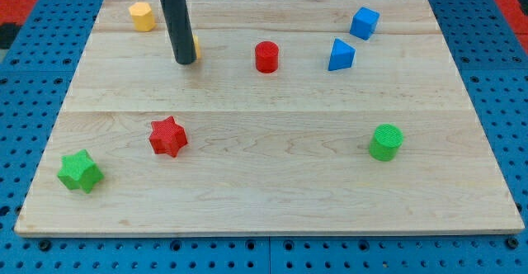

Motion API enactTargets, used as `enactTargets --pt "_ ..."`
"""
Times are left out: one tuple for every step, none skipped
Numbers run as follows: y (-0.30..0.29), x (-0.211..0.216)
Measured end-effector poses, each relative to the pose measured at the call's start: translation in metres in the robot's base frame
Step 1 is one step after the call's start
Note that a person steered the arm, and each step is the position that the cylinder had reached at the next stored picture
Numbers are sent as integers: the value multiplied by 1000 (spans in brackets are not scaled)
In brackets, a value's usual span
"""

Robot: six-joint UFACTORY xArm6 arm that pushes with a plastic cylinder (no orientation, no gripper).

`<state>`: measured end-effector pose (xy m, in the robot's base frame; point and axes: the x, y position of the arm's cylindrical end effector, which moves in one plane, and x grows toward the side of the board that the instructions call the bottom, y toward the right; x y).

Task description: Keep the yellow heart horizontally at the right side of the yellow hexagon

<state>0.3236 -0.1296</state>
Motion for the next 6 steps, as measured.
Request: enactTargets --pt "-18 -36" --pt "-69 -42" --pt "-38 -65" --pt "22 -81" --pt "45 -78" --pt "28 -56"
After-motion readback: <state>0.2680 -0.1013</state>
